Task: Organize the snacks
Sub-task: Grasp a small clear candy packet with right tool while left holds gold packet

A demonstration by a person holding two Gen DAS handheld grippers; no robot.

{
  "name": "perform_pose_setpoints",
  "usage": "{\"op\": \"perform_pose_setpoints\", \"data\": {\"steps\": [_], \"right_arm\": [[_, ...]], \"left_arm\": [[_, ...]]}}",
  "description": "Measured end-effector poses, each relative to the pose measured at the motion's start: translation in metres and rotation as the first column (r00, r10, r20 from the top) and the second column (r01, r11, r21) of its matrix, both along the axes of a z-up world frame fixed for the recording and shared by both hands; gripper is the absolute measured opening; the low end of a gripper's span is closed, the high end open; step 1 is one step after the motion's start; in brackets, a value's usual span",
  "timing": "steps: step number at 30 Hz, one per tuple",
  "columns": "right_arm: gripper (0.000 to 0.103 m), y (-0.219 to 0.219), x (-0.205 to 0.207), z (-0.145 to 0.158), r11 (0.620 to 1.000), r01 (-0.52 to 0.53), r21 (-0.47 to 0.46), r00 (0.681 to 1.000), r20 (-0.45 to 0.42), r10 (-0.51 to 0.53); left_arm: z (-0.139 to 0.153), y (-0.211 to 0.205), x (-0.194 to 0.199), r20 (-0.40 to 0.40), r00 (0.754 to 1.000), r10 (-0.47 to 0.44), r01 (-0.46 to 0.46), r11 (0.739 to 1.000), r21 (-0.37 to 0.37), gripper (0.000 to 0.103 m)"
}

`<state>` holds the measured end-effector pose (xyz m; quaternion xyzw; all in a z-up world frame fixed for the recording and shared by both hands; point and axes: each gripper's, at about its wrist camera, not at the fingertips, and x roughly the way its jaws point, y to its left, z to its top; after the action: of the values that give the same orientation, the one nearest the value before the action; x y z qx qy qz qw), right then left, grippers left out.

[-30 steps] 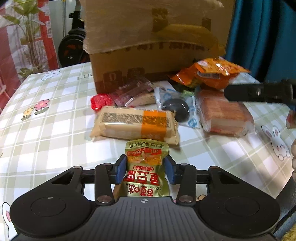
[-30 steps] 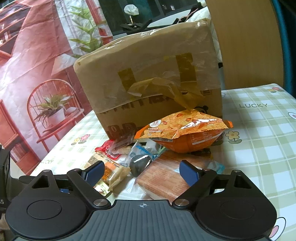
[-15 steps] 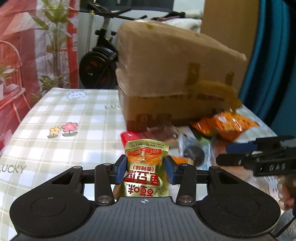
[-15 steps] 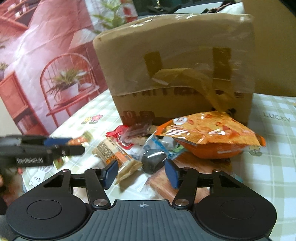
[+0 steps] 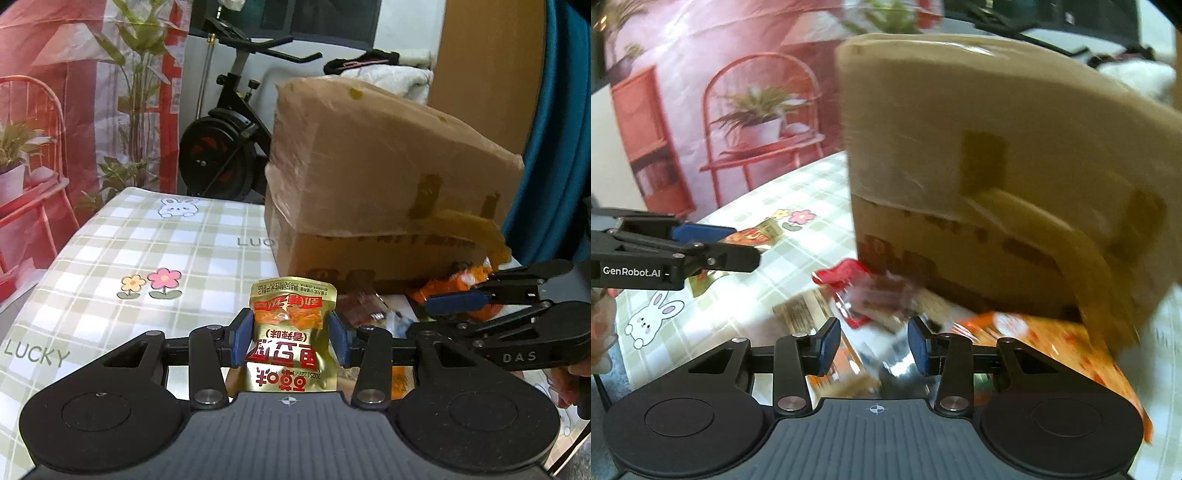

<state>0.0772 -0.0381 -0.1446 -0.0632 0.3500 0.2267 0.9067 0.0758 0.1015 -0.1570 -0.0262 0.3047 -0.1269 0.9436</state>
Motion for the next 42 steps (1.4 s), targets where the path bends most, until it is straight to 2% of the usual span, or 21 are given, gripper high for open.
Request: {"op": "perform_pose_setpoints", "data": {"steps": [7, 9, 14, 20, 23, 27, 31, 37, 40, 42], "right_arm": [[0.042, 0.014, 0.044, -0.007, 0.996, 0.082, -0.030, 0.996, -0.016, -0.083], [0.042, 0.020, 0.050, -0.011, 0.997, 0.061, -0.054, 0.998, -0.015, -0.062], [0.045, 0.039, 0.056, -0.011, 0.989, -0.066, -0.134, 0.998, 0.003, 0.067], [0.046, 0.039, 0.078, -0.014, 0.990, -0.110, -0.093, 0.993, -0.060, 0.105], [0.047, 0.031, 0.090, -0.021, 0.995, -0.081, -0.052, 0.987, -0.144, 0.073], [0.049, 0.016, 0.088, -0.024, 1.000, -0.006, 0.014, 0.978, -0.207, 0.008], [0.049, 0.002, 0.073, -0.023, 0.999, 0.014, 0.044, 0.972, -0.236, -0.003], [0.049, -0.004, 0.061, -0.023, 0.999, 0.025, 0.035, 0.964, -0.265, -0.015], [0.048, 0.000, 0.060, -0.020, 0.999, 0.020, 0.030, 0.952, -0.307, -0.010], [0.048, 0.006, 0.055, -0.014, 1.000, -0.010, 0.002, 0.958, -0.286, 0.010]], "left_arm": [[0.003, 0.012, 0.012, 0.016, 0.999, 0.030, -0.030, 0.999, -0.032, 0.047], [0.003, 0.014, 0.013, 0.019, 0.999, 0.034, -0.034, 0.999, -0.040, 0.047], [-0.001, 0.020, 0.014, 0.008, 0.999, 0.041, -0.040, 0.997, -0.059, 0.047], [-0.002, 0.022, 0.014, 0.002, 0.999, 0.044, -0.044, 0.997, -0.068, 0.047], [-0.002, 0.023, 0.015, 0.000, 0.999, 0.048, -0.048, 0.996, -0.069, 0.047], [-0.002, 0.024, 0.015, 0.000, 0.999, 0.052, -0.052, 0.996, -0.071, 0.047], [-0.003, 0.022, 0.015, -0.002, 0.999, 0.046, -0.046, 0.996, -0.071, 0.047], [-0.003, 0.018, 0.012, -0.003, 1.000, 0.024, -0.024, 0.997, -0.067, 0.047], [-0.003, 0.020, 0.010, -0.002, 1.000, 0.021, -0.021, 0.998, -0.067, 0.047], [-0.002, 0.020, 0.009, -0.001, 1.000, 0.021, -0.021, 0.998, -0.065, 0.047]]}}
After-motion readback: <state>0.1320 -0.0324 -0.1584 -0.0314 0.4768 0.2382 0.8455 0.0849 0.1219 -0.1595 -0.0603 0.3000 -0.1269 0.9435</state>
